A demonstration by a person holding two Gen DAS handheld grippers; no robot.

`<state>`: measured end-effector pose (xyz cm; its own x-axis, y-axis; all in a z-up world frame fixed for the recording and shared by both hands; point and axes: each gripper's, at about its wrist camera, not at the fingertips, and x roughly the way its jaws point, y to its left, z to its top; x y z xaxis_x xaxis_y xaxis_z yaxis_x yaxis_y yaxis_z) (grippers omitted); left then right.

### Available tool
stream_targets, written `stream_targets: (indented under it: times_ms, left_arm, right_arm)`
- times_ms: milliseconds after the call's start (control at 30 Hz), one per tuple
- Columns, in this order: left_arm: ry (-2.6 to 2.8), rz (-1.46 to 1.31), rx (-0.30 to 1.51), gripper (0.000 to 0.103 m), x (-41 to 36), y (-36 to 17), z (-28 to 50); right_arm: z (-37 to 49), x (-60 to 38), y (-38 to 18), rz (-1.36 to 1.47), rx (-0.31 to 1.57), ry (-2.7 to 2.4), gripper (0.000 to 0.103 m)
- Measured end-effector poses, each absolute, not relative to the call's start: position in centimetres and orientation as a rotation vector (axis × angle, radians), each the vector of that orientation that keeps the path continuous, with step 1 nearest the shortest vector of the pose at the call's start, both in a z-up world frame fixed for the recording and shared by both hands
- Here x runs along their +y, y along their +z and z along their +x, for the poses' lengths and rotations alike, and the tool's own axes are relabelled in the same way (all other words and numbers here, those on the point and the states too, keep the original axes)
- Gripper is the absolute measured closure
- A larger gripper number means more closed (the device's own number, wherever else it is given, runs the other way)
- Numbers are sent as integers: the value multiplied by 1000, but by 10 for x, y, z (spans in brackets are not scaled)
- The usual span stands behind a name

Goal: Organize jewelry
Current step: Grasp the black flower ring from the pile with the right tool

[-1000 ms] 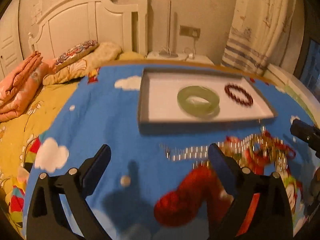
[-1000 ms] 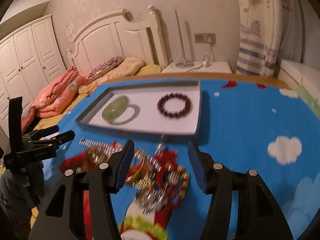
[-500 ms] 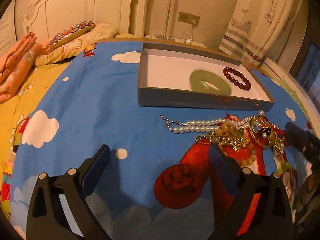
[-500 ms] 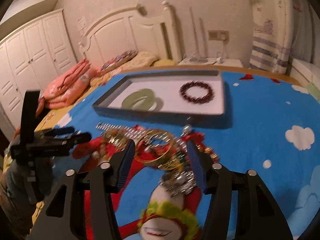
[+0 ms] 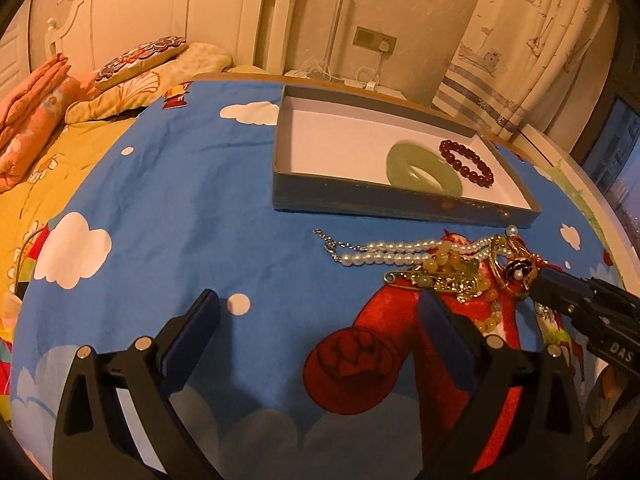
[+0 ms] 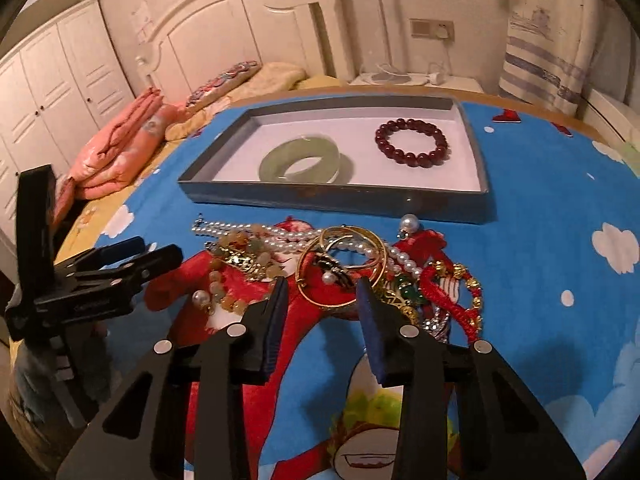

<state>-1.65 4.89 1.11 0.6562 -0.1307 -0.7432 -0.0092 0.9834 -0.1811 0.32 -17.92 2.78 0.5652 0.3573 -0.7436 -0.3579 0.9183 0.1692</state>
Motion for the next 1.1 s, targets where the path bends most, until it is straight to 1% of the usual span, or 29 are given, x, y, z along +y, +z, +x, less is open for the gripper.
stream_targets:
  times_ms: [367,567,800,1100]
  left_arm:
    - [-107,-204,812,3,51,15,-24]
    - [-124,-218,796,3,52,17,-27]
    - [-133,-225,791,3,53,17,-28]
    - [-127,-222,804,3,53,15,-27]
  right_arm:
    - [22,-155,25,-68,940,289,67]
    - [34,-154,25,-74,918,221,67]
    - [33,-147,17,-95,924,231,67]
    - [35,-150,13,-112,878,270,67]
